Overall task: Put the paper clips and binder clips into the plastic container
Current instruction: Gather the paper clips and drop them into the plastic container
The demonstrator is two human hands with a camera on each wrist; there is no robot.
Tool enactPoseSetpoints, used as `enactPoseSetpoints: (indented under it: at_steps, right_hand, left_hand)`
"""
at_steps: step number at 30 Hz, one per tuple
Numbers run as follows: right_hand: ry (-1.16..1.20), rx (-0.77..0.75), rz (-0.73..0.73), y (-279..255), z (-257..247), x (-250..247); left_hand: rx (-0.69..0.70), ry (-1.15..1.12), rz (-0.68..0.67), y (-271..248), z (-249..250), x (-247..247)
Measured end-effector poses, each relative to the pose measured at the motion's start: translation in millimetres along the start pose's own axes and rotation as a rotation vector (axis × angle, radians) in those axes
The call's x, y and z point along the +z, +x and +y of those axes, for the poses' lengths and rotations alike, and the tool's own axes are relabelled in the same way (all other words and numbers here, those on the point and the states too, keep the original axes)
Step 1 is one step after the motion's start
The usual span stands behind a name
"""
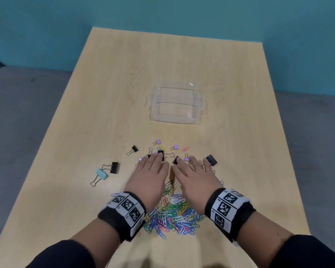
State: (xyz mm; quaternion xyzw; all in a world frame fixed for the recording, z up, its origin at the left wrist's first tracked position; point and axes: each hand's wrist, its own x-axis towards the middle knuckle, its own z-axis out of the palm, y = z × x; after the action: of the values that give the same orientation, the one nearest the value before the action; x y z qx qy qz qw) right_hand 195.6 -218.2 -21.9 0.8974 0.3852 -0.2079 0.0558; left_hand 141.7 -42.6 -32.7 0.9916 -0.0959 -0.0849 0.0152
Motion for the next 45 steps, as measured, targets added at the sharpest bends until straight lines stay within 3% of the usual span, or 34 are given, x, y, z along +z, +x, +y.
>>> enactPoseSetpoints:
  at_steps: [11,15,19,24,31,39,42,45]
  right_hand:
    - [-0.068,0.071,-0.017,-8.6,25.5,-1.1]
    - [-0.056,0.145,0.011,-10.1,33.8,-5.4]
    - [-0.018,0.066,0.092,-4.2,27.0,0.2]
    - [0.023,0.007,0.150,15.7,19.3,-4.1]
    - [-0.020,0.002,0.080,29.4,16.3,-8.9]
    - [-0.168,-0.103,0.046,-7.0,-5.1,6.8]
    - [-0.213,-0.109,-0.024,-30.9,-13.2,17.3]
    - [-0.119,-0.100,0.013,-50.9,-18.0,27.2]
  left_hand:
    - [0.014,-0.054,0.022,-6.1,14.7,5.6]
    - [0.089,-0.133,0.025,3.6,27.3,0.6]
    - [-0.032,-0.134,-0.031,0.1,20.4,-2.0]
    - [-0.049,-0.096,-0.051,16.9,9.0,-1.5]
    - [-0.039,0.058,-0.143,34.0,8.0,-4.1]
    - [0.080,0.057,-0.249,-12.7,27.8,1.1]
    - [0.112,0.032,-0.219,-38.5,30.5,12.1]
    - [0.109,-0.035,-0.186,-59.2,33.9,10.5]
